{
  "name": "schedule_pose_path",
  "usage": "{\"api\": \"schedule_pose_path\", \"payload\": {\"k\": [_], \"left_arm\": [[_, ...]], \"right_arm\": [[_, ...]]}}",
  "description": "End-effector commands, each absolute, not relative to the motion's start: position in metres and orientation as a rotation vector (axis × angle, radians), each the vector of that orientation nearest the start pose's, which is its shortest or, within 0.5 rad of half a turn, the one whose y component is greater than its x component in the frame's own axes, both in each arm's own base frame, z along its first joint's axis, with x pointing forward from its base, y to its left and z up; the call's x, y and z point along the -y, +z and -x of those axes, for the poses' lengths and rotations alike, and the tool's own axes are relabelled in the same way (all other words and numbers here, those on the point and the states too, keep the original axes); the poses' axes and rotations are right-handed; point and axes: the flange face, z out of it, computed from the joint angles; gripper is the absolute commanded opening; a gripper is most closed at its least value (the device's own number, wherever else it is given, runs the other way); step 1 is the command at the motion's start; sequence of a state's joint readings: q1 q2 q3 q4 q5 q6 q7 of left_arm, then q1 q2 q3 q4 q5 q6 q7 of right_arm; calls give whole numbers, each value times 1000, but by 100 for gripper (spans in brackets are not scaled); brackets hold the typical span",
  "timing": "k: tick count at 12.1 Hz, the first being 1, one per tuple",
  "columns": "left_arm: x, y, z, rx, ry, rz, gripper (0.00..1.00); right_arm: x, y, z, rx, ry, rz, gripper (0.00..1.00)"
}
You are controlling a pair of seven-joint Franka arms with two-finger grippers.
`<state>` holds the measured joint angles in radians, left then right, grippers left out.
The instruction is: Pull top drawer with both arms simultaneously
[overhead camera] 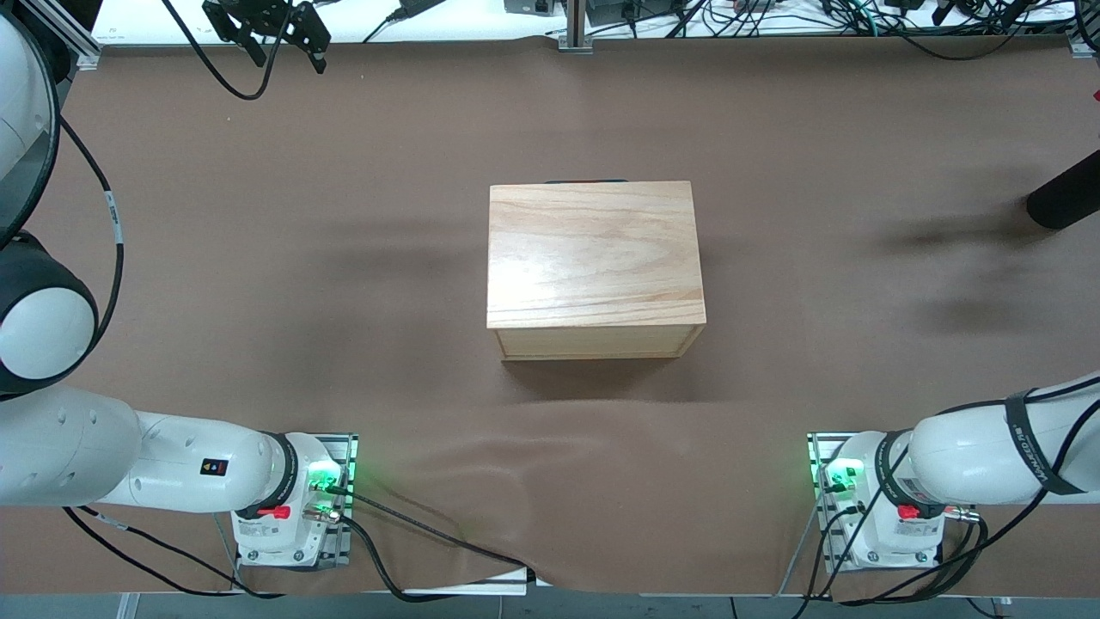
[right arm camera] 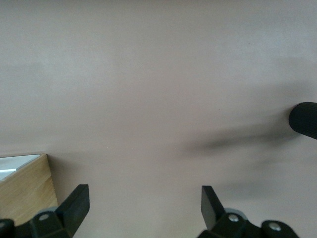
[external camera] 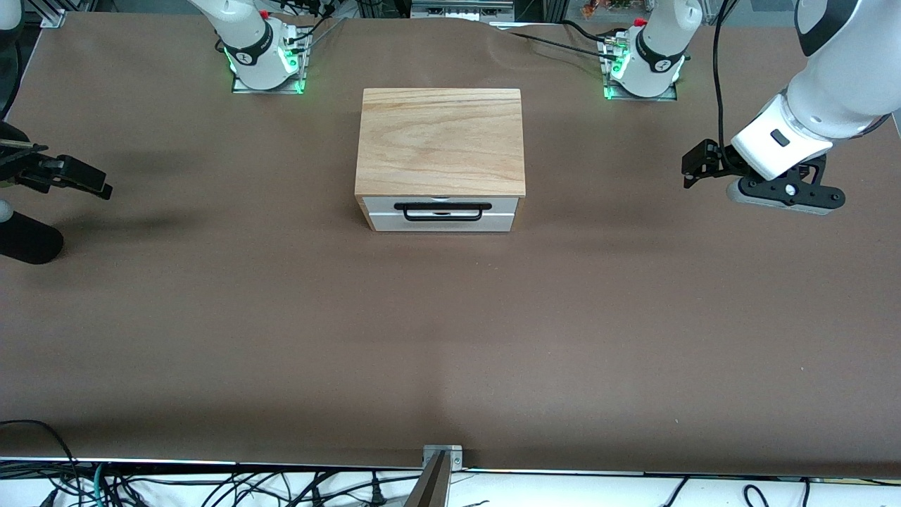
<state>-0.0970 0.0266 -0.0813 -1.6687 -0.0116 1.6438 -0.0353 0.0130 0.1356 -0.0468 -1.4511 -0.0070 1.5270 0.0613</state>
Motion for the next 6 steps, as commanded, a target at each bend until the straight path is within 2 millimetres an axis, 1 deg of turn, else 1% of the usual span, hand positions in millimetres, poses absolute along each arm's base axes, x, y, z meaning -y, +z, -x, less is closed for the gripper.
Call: {"api": "schedule_pose_path", "payload": {"k": [1,6], "left_arm": [[102,573,-550,-239,96,3150,100],[98,572,-549,-236,115,3149,100]], "right_arm": [[22,606,-592,-141,87,3159,100],[23,606,-592,-148,87,3159,100]]}}
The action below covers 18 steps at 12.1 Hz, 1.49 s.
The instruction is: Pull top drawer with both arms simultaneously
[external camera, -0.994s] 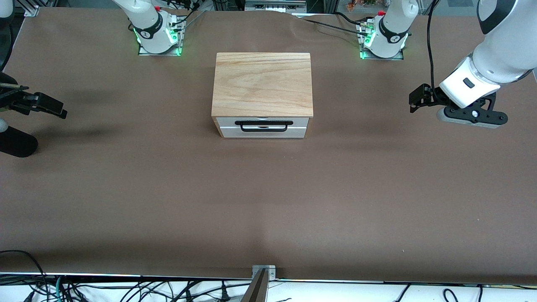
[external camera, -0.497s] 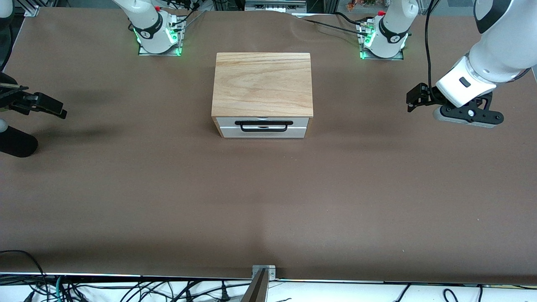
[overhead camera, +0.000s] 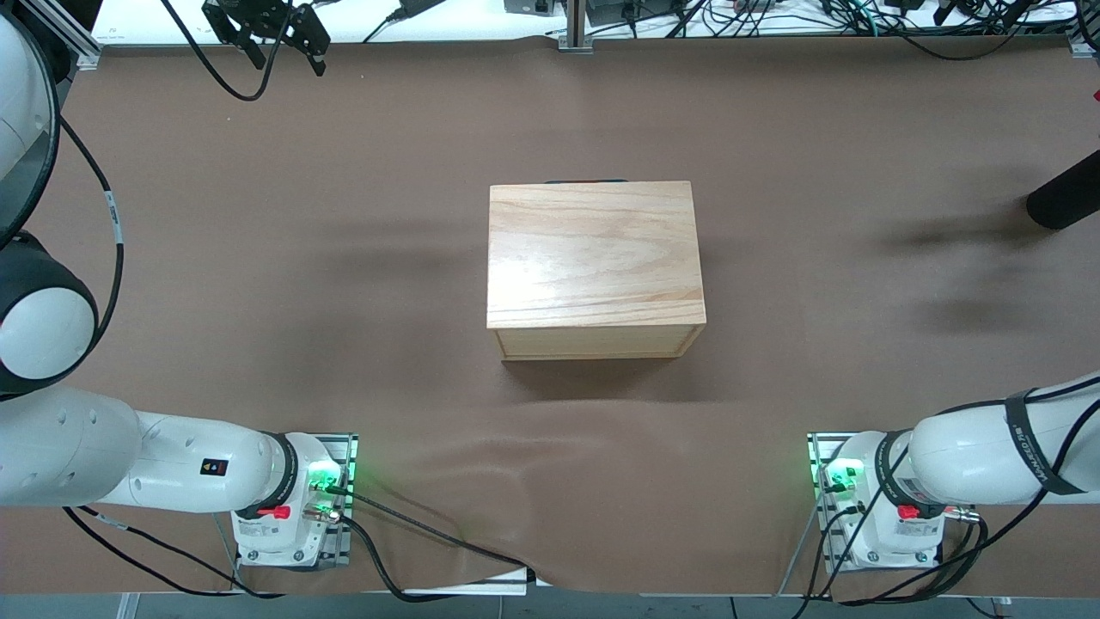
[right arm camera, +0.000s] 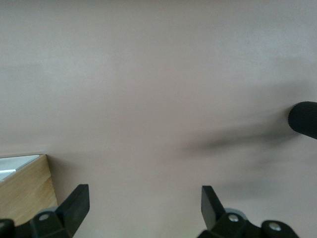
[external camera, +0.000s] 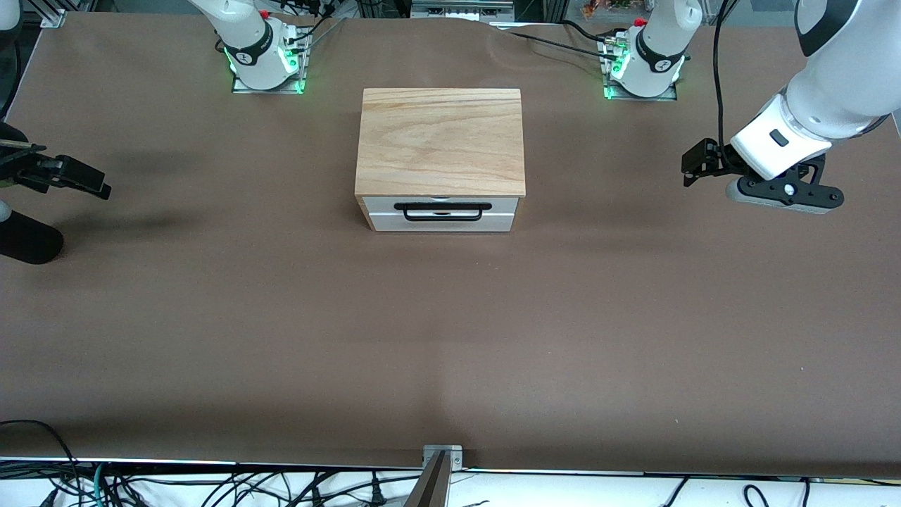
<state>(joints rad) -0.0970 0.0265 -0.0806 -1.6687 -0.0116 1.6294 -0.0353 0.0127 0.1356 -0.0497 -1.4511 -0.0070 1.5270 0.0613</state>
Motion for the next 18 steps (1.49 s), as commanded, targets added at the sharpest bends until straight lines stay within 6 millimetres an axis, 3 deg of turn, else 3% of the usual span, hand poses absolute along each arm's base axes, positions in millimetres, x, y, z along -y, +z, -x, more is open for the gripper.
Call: {"api": "schedule_pose_path", "payload": {"k": [1,7,9,10,12,14,16,18], "left_arm": [[98,573,-549,-237,112,3149,100],[98,572,-549,-239,117,3149,100],[97,566,-544,-249,211,3144,100],[101,558,-543,-256,256,3141,100],[113,537,-545,-276,376,3168,100],[129,514,-552,-270,488,3292,100],[154,472,-563,-259,639,3392,100],[176,435,-574,-226,752,3488,100]], "right_arm": [[23,606,-592,-148,87,3159,100],[25,606,-592,-146,85,3158,100],[24,584,-600,-148,152,3157,100],[21,584,-602,-160,138,3162,100],[11,547,-612,-120,253,3157,100],[-3,537,-616,-86,275,3151,100],[-15,499,-628,-69,359,3110,100],[-30,453,-642,-107,430,2907,100]]}}
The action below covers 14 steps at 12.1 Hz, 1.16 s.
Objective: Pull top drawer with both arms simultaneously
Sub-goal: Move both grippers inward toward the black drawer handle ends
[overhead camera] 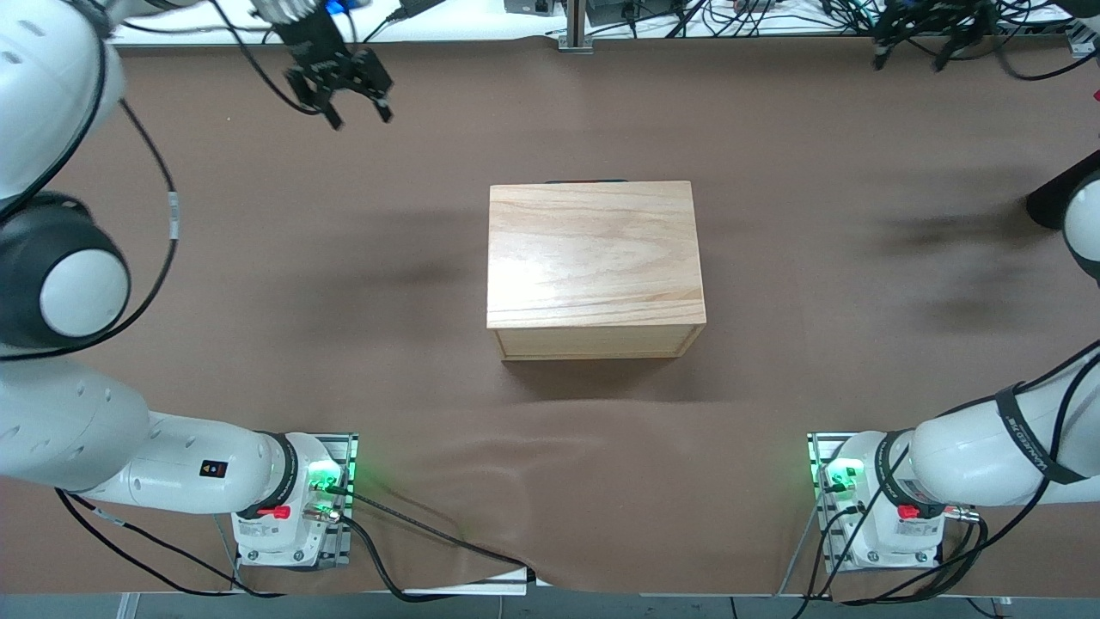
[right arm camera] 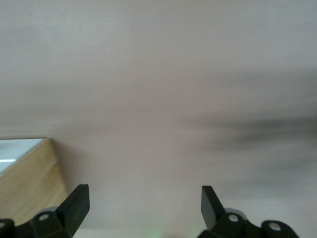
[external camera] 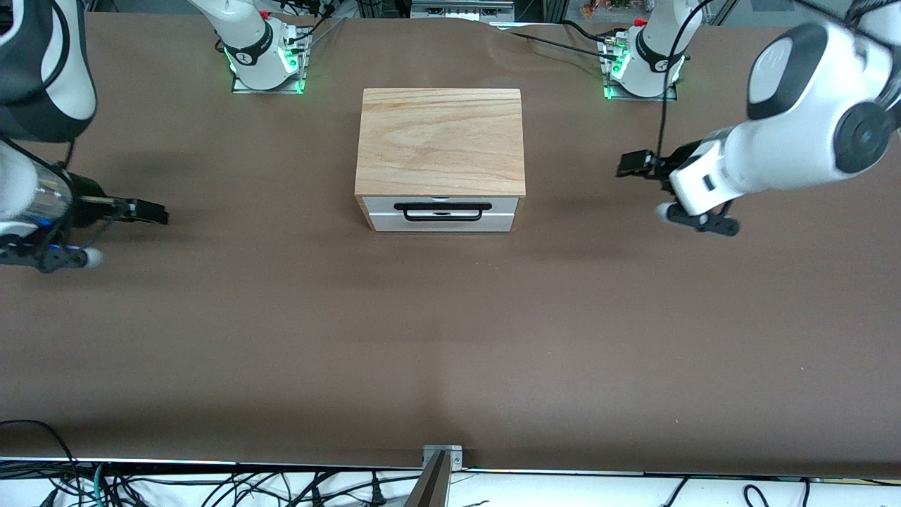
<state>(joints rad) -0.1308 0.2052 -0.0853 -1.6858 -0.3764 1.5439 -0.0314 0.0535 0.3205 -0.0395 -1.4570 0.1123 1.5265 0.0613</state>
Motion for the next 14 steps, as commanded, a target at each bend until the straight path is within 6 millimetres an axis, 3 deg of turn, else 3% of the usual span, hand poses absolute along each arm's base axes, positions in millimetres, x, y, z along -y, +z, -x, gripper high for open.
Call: {"api": "schedule_pose_path", "payload": {"k": [1,4,7,9,11,14], "left_arm": [[185,418,-579,-250,804,3568,100],[215,362,-596,-491,785,3810,100],[257,321,-604,-445,691,4057,100],[292,294,-596,-374,681,4200,100],[303,264,-589,-414,587,4347,100],[318,209,-544,-290,359,4585,100]], "right_arm": [[-35,433,-649,-113,436,2835,100],[-50,370,-660,-108,417,2620,100],[-58,312,-655,-27,305,2330,100],[-67,274,-648,78,239,2165,100],[-79,234,-636,122,182,1996,100],[-116,207,-617,124,105,1831,100]]}}
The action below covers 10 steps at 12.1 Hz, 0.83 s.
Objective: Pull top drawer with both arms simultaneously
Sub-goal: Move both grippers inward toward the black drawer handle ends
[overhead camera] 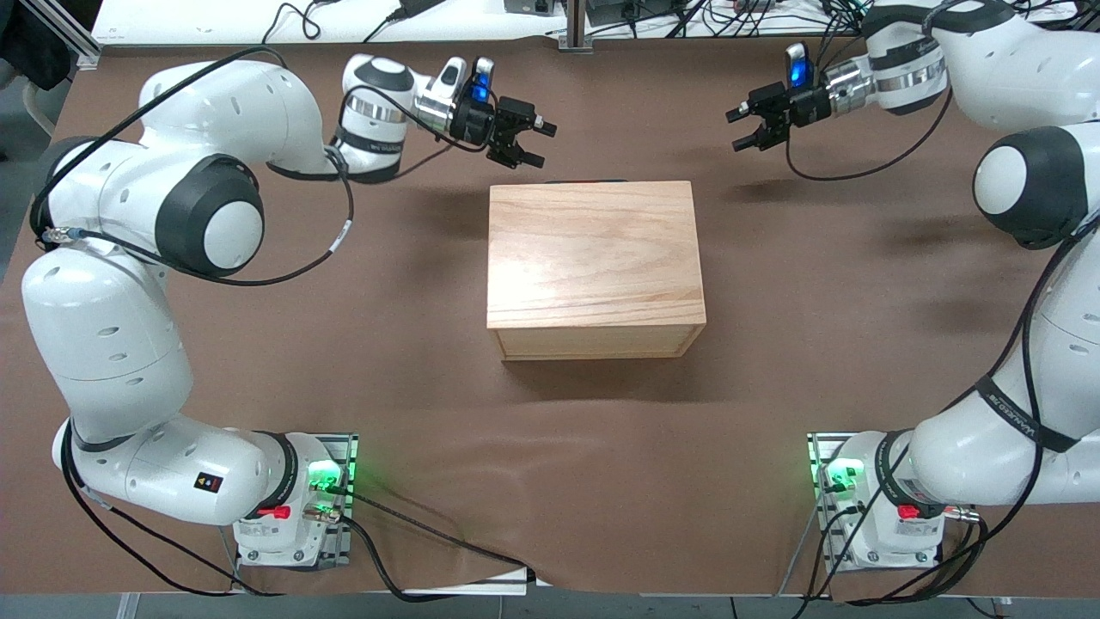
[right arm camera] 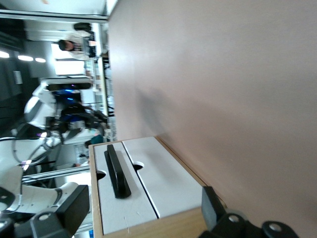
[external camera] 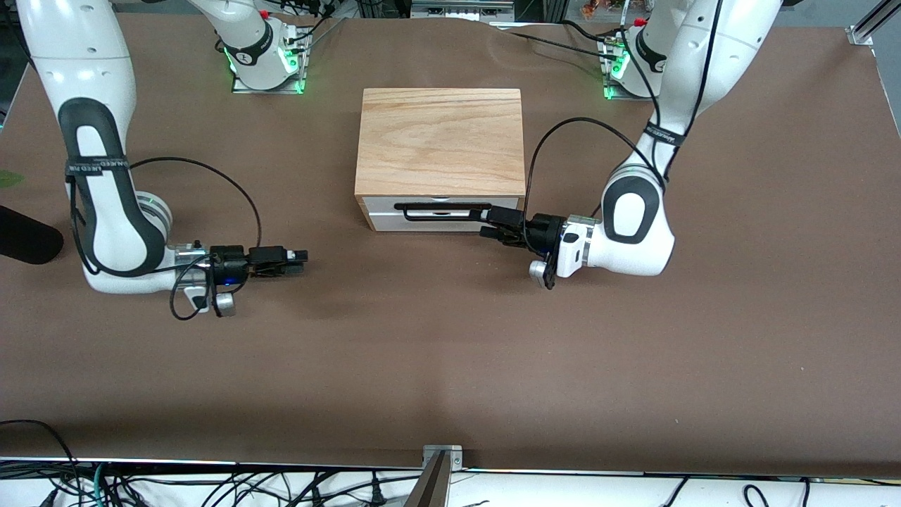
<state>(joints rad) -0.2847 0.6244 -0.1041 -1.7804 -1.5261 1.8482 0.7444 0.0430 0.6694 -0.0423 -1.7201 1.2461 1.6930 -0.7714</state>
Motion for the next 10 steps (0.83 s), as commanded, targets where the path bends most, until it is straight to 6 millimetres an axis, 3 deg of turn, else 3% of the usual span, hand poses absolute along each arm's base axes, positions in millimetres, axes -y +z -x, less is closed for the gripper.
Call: {"api": "schedule_pose_path", "payload": {"k": [1,3,4,6,10], "left_arm": [[323,197,-534,109,-111,-1644,100],[323,179,-531,123,-104,-1645,100],[325,172,-528,141,-99,-1639,93],[327,174,-524,158,-116,-1600,60],[326,175,-525,153,-128,-1587,21]], "right_arm": [[-131,202,-611,119,88,1797,100],[-155,200,-605,168,62,1766,100],[-162,199,-601,175,57,1752,100],[-184,192,-587,200,28,1697,100],[-224,176,-555,144,2,1583,100]]}}
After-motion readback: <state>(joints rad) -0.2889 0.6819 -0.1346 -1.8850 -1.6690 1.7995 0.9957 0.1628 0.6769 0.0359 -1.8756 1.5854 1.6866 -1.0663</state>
